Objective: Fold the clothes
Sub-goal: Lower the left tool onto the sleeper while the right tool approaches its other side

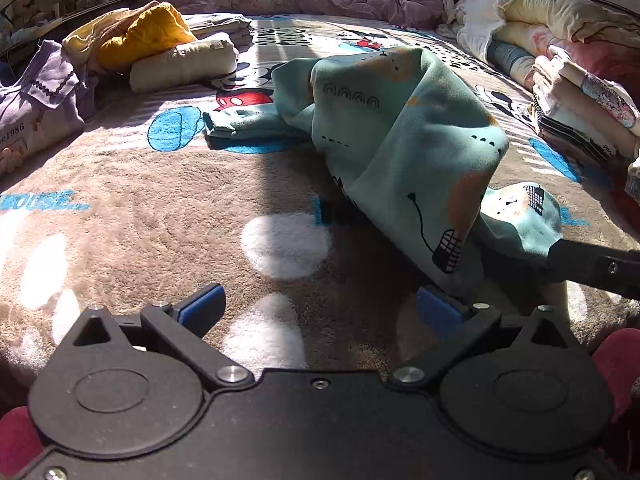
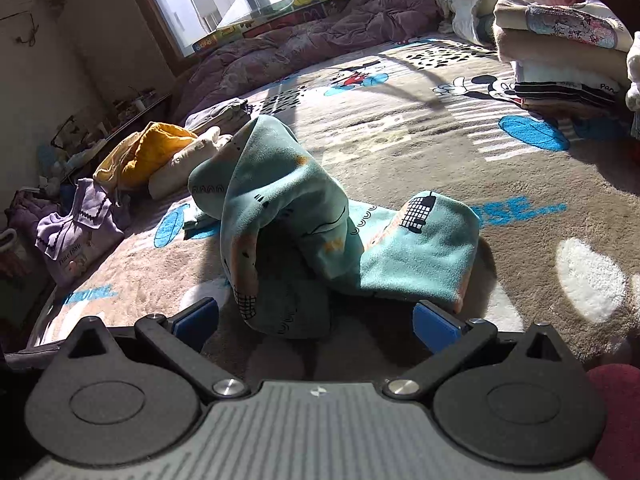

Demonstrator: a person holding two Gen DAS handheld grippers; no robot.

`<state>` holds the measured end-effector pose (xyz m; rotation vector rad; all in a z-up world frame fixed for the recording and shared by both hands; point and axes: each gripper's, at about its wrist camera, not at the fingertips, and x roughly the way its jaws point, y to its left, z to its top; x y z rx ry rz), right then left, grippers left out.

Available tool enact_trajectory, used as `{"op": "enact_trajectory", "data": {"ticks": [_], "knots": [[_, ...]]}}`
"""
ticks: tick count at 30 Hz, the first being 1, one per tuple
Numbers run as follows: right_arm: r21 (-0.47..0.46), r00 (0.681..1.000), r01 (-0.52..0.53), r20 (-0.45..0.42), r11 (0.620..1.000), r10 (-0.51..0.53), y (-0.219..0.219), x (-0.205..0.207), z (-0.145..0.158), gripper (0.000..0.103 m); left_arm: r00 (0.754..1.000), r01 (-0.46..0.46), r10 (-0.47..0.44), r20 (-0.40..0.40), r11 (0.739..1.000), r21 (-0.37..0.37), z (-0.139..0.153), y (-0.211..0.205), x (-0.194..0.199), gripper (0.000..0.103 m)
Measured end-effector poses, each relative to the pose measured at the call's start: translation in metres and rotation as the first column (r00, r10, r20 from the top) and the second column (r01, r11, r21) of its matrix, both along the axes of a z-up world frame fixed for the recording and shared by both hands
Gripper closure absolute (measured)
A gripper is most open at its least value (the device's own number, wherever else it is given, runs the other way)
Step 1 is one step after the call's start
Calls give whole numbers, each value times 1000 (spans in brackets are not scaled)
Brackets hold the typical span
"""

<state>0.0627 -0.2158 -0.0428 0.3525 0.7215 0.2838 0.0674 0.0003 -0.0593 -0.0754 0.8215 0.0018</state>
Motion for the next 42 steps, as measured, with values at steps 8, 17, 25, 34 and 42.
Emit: {"op": "enact_trajectory", "data": {"ticks": [8, 17, 25, 34, 42], "knots": [[156, 986, -19, 165, 988, -7, -15, 26, -18, 1, 999, -29, 29, -32, 1000, -3, -1, 9, 29, 0], [149, 980, -53, 198, 987, 23, -23, 66, -14, 1, 999, -50, 51, -12, 998, 33, 16, 12, 55, 0], [310, 977, -120, 206, 943, 57, -42, 104, -31, 1, 999, -47, 47, -6, 995, 85, 27, 4, 75, 0], [478, 994, -81, 100, 874, 38, -58, 124, -62, 1, 1000, -27, 26, 8, 988, 153, 40, -8, 93, 0], [455, 985, -109, 169, 884, 34, -53, 125, -53, 1, 999, -34, 27, 38, 983, 180, 52, -14, 111, 0]]}}
